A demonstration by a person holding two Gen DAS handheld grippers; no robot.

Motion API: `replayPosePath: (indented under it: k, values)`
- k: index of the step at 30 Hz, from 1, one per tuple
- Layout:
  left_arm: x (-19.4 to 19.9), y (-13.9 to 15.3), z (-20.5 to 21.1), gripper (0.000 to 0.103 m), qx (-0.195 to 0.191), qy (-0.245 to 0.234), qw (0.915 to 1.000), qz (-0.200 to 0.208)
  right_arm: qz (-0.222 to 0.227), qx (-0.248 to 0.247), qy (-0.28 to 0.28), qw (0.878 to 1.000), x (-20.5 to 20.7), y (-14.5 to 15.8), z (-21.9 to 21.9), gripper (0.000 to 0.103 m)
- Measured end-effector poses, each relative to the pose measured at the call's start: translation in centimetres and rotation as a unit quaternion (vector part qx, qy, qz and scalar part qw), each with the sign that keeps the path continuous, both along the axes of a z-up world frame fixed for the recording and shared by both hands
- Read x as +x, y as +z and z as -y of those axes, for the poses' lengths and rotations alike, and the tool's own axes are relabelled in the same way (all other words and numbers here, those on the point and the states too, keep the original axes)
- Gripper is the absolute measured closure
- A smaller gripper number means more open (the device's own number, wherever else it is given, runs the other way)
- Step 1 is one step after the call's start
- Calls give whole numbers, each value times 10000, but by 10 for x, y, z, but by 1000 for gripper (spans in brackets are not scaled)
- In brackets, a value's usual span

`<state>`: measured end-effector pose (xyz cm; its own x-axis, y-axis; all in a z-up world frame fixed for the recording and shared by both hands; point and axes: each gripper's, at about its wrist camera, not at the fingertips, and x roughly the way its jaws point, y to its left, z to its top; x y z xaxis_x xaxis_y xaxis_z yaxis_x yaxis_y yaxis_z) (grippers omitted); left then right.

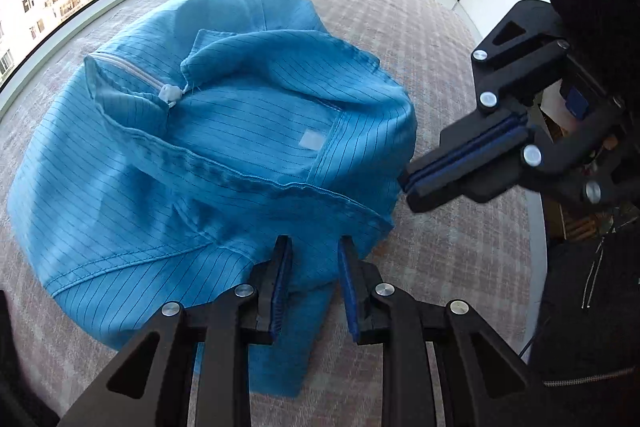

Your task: Fold clothes

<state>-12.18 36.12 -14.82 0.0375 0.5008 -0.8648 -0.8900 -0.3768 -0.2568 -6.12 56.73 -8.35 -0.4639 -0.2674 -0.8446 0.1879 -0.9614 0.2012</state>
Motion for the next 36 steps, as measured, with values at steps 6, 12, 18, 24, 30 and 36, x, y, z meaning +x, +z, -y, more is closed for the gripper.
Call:
replayPosePath:
  k: [6, 12, 18, 24, 30, 36]
  values:
    - [5, 1, 15, 80, -117, 1, 9999, -78, 402, -169, -78, 9990, -22, -30, -18, 101]
    - [0, -7, 20, 80, -16, 83, 9999, 85, 529, -244, 445, 9973, -37, -53, 10, 101]
    - [-8, -18, 23, 82, 156, 191, 9992, 328, 566, -318, 629, 9959, -41, -52, 22, 101]
    - [-16, -25, 28, 82, 315, 338, 9973, 566, 620, -57, 622, 9961, -40, -56, 24, 101]
    - [-24, 38, 39, 77, 568, 311, 9974, 305, 441, 350, 811, 9951, -40, -52, 43, 101]
    - [-69, 48, -8, 74, 343, 133, 9993, -22, 405, 434, 819, 9949, -42, -52, 52, 101]
